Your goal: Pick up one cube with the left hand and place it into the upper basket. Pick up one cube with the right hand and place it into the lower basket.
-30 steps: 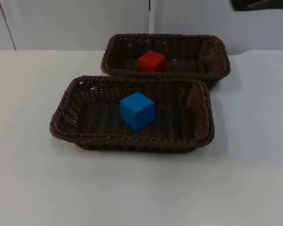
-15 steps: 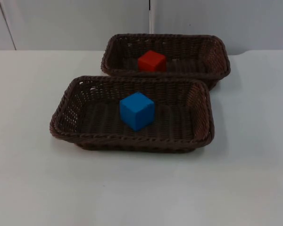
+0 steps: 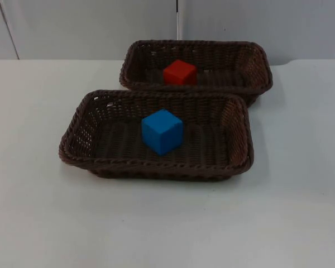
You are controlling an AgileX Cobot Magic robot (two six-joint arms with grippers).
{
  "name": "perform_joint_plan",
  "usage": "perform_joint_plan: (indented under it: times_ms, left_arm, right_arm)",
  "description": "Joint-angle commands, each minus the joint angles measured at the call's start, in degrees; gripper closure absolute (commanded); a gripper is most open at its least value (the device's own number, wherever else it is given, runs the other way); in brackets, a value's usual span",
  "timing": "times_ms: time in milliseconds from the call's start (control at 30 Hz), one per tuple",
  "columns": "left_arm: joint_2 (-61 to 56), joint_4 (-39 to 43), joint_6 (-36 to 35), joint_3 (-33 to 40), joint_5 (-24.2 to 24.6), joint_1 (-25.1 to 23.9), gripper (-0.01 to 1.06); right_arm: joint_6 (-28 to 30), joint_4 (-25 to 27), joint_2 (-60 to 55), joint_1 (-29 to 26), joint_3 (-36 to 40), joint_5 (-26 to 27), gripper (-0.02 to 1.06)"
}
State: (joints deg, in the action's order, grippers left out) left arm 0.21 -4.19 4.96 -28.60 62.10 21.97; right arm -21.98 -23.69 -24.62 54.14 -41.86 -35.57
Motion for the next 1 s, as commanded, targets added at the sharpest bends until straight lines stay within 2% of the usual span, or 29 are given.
perform_joint_plan:
  times_ms: [0,100,167,300,533,667,800,967]
  left_arm:
    - [-0.21,-0.25,-1.01,0.27,-0.49,-0.04,0.00]
    - [-0.21,1.86,-3.84,0.27,-0.49,-0.04,0.00]
    - [-0.21,1.98,-3.98,0.27,-0.49,-0.04,0.00]
    - [-0.21,1.98,-3.98,0.27,-0.49,-0.04,0.00]
    - [-0.21,1.97,-3.77,0.27,-0.49,-0.04,0.00]
    - [-0.21,1.97,-3.77,0.27,-0.49,-0.04,0.00]
    - [-0.21,1.97,-3.77,0.27,-0.49,-0.04,0.00]
    - [-0.21,1.97,-3.77,0.27,-0.49,-0.04,0.00]
  right_arm:
    - [1.61,0.08,1.56,0.38,0.37,-3.46,0.38]
    - [5.70,2.07,3.39,0.38,0.37,-6.88,0.38]
    - [7.50,3.48,3.96,0.38,0.37,-7.14,0.38]
    - [13.67,9.41,5.61,0.38,0.37,-8.80,0.38]
    - [18.39,16.25,5.60,0.38,0.37,-12.42,0.38]
    - [25.07,23.69,5.60,0.38,0.37,-15.75,0.38]
    - [27.88,26.45,5.60,0.38,0.37,-16.62,0.38]
    - [28.72,27.01,5.60,0.38,1.04,-18.68,0.38]
